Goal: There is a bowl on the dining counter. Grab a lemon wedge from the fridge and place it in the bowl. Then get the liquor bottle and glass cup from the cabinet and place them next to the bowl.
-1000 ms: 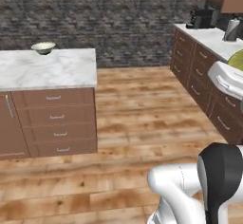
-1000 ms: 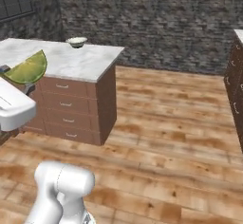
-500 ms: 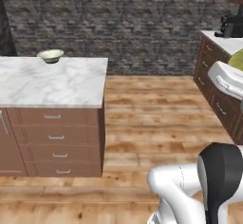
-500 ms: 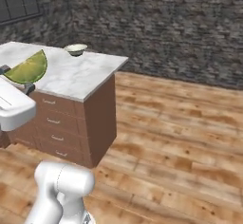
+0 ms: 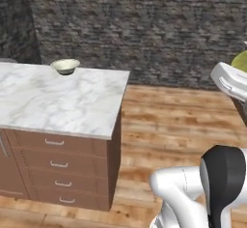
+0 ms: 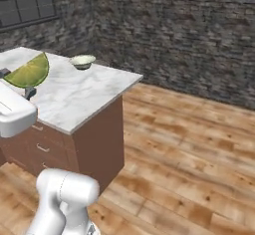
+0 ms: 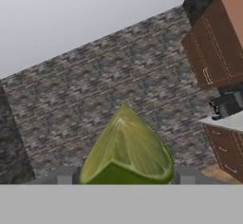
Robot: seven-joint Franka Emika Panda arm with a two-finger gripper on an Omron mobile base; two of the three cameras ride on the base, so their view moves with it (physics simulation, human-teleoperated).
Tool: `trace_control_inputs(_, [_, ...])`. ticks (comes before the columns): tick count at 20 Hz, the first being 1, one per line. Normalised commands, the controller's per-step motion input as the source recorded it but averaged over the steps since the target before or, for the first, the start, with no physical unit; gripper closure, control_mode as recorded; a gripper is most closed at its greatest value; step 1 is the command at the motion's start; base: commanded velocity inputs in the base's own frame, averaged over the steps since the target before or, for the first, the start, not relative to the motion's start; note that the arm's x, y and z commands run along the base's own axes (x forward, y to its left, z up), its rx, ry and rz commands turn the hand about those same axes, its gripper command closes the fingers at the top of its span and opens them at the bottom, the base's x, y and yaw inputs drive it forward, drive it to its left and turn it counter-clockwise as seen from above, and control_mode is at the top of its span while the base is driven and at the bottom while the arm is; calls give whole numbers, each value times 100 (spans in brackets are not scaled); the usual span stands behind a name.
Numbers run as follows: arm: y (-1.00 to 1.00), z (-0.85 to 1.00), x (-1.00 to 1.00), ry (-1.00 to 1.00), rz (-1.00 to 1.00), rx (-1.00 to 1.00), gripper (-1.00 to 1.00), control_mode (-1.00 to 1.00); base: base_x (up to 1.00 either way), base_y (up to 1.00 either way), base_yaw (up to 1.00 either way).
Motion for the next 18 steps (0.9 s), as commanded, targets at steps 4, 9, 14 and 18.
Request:
trace_control_inputs(4, [0,0,0,0,0,0,100,100,100,-55,33])
trace_control_inputs(9, [0,0,0,0,0,0,100,100,94,-71,32])
trace_control_inputs(14, [0,0,0,0,0,0,100,100,77,-84,30])
trace_control_inputs(18, [0,0,0,0,0,0,100,100,76,-84,30])
